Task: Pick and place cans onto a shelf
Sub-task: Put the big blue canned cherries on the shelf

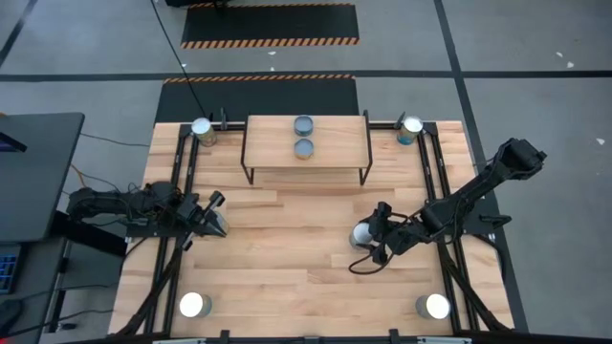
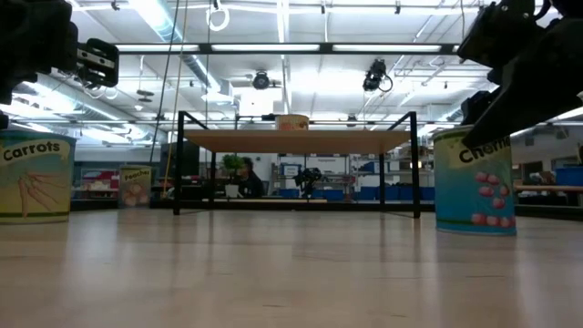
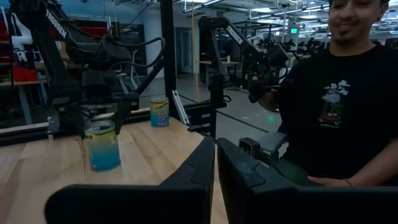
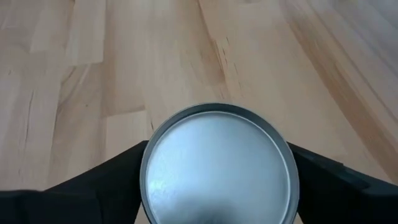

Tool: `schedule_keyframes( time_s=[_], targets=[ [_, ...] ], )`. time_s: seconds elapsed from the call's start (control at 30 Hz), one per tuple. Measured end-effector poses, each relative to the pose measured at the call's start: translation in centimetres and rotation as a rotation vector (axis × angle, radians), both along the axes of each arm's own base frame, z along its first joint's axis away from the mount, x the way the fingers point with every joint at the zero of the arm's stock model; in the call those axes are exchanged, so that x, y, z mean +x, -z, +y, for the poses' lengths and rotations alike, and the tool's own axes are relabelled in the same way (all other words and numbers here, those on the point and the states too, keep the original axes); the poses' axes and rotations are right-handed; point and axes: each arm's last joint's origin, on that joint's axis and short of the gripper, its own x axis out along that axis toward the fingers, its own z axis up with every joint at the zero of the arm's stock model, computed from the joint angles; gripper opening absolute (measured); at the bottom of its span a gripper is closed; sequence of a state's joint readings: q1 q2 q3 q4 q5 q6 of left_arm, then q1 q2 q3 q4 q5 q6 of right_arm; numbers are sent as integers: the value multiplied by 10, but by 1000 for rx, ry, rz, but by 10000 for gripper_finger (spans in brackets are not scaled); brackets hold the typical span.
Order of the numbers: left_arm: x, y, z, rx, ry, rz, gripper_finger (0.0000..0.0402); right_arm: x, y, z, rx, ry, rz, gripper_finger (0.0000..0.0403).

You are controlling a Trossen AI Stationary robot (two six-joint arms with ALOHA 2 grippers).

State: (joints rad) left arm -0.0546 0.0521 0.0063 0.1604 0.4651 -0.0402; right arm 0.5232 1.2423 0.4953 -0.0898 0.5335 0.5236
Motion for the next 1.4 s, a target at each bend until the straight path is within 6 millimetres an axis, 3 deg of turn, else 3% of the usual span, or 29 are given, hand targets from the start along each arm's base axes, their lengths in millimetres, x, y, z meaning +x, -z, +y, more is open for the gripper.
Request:
schedule_keyframes(
  time_s=[0.3,0.67,0.83,1.07,1.4],
  targets=[
    [0,0,0,0,0,0,27,9,-14,3,4,-17,-41,331],
    [0,0,0,0,0,0,27,55,-94,-11,-22,-166,-203,330],
    [0,0,0,0,0,0,27,75,-140,-34,-65,-176,-261,330],
    [0,0,0,0,0,-2,27,96,-188,-79,-132,-175,-296,330],
    [0,0,0,0,0,0,27,90,-206,-154,-133,-128,-318,331]
  ],
)
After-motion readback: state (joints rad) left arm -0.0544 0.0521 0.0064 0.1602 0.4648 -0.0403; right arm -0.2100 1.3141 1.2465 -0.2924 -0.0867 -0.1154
